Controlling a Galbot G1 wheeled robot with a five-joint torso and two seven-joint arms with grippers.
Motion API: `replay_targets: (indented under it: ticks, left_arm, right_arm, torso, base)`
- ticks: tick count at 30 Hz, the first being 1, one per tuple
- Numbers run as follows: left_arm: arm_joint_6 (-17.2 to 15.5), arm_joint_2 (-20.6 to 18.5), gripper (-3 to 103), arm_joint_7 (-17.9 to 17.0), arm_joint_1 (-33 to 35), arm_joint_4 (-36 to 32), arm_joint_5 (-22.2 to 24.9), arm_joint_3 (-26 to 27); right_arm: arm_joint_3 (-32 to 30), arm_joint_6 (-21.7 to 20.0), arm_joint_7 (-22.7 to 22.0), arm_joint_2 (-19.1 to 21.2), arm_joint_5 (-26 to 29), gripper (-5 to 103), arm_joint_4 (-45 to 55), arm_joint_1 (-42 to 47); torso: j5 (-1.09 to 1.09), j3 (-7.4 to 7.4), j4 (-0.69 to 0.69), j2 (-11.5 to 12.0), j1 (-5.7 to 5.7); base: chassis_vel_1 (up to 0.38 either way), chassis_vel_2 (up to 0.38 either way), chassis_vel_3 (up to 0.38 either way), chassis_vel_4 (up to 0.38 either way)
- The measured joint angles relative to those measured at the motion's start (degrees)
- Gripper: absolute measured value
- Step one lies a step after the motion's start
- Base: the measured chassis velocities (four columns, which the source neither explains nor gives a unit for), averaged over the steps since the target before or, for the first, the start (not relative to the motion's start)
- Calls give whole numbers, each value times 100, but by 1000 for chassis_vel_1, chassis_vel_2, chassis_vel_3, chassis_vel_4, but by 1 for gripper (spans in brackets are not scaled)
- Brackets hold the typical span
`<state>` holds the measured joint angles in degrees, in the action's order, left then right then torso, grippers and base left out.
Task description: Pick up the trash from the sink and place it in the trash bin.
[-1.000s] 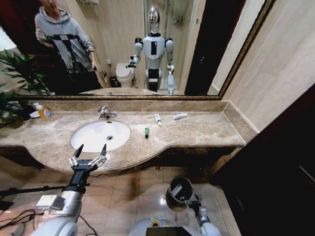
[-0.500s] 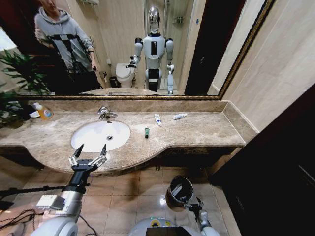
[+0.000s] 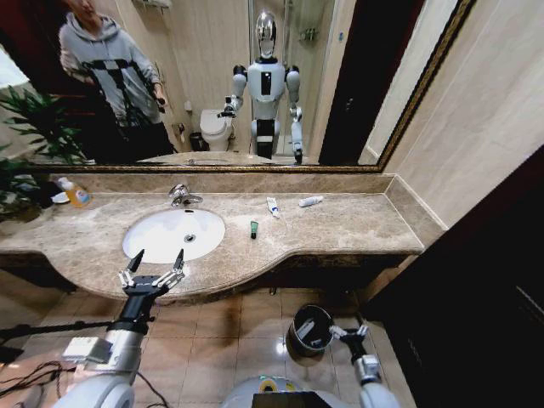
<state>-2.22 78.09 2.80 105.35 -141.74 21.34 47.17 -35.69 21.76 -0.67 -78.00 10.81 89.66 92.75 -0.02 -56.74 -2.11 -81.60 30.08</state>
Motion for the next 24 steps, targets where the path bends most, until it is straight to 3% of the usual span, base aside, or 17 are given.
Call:
replay_targets:
  ticks: [5,12,14,19,24]
  left_arm:
    - [0,0,100,0,0,0,0,0]
    - [0,0,100,0,0,0,0,0]
    - [0,0,100,0,0,0,0,0]
    - [0,0,100,-1,0,0,0,0]
    - [0,0,100,0,0,0,0,0]
  right_arm:
    - [-197,-96,-32,12,506,100,1110,730]
    - [-125,-396,61,-74,793,100,2346,1006]
    - [-5,-732,270,-119,913,100,2763,917]
    - [206,-1060,356,-50,910,100,3075,642]
    - [671,-1704,352,536,916,100,3423,-177]
  torso:
    - [2,0,2,0,0]
    - [1,0,1,0,-1]
    - [1,0,1,0,-1]
    - [2,0,1,0,-1]
    - [2,0,1,0,0]
  base:
    - [0,0,0,0]
    - [0,0,0,0]
    - [0,0,0,0]
    - [0,0,0,0]
    - [0,0,0,0]
